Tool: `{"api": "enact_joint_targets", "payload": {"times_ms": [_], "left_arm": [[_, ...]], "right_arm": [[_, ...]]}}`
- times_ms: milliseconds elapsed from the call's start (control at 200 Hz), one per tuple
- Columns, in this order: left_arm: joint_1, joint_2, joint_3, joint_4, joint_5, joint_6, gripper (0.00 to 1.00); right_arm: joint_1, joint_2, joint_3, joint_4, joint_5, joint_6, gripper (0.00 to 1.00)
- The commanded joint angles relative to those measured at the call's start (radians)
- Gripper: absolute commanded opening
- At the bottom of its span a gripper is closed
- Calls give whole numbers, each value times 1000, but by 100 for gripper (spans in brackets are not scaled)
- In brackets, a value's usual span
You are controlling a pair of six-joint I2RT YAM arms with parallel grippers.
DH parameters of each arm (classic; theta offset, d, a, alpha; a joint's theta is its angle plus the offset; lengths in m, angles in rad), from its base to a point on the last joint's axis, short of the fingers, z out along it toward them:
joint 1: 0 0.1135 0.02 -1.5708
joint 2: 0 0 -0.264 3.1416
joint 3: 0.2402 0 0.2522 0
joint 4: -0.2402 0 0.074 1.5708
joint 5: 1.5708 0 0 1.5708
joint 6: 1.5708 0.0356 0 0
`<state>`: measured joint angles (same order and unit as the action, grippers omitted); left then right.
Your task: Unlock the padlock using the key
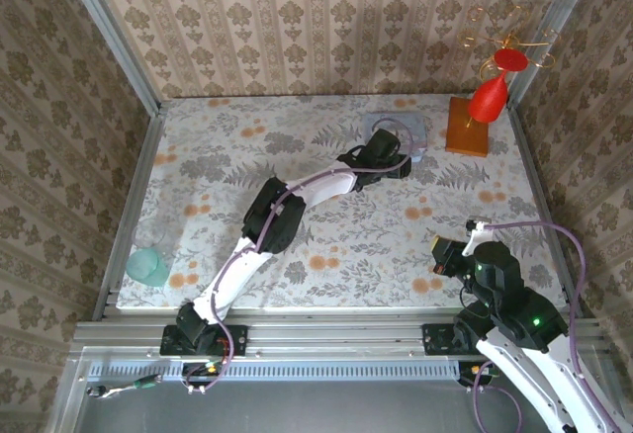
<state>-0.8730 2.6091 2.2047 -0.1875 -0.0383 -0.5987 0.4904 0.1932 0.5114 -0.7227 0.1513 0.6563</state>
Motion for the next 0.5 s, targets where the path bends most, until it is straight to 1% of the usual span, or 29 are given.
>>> {"api": "enact_joint_targets", "payload": {"times_ms": [0,150,280,370,450,495], "left_arm": [[-1,86,118,-159,-60,1,66],[-7,154,227,-229,-100,-27,60],[-5,168,238,-232,-109,-60,49],[-2,163,236,-235,-116,-70,38],[0,143,208,-227,-121,-69,30],[0,121,177,-214,-125,-67,27]], "right_arm": [[-6,-20,-13,14,19,-23,0],[-6,-23,-17,14,10,-21,0],[-6,-26,-17,11,2,-18,0],[-6,-26,-15,11,-2,-17,0],[-6,-23,-15,9,-5,-12,0],[-6,-19,-15,9,-10,-7,0]]}}
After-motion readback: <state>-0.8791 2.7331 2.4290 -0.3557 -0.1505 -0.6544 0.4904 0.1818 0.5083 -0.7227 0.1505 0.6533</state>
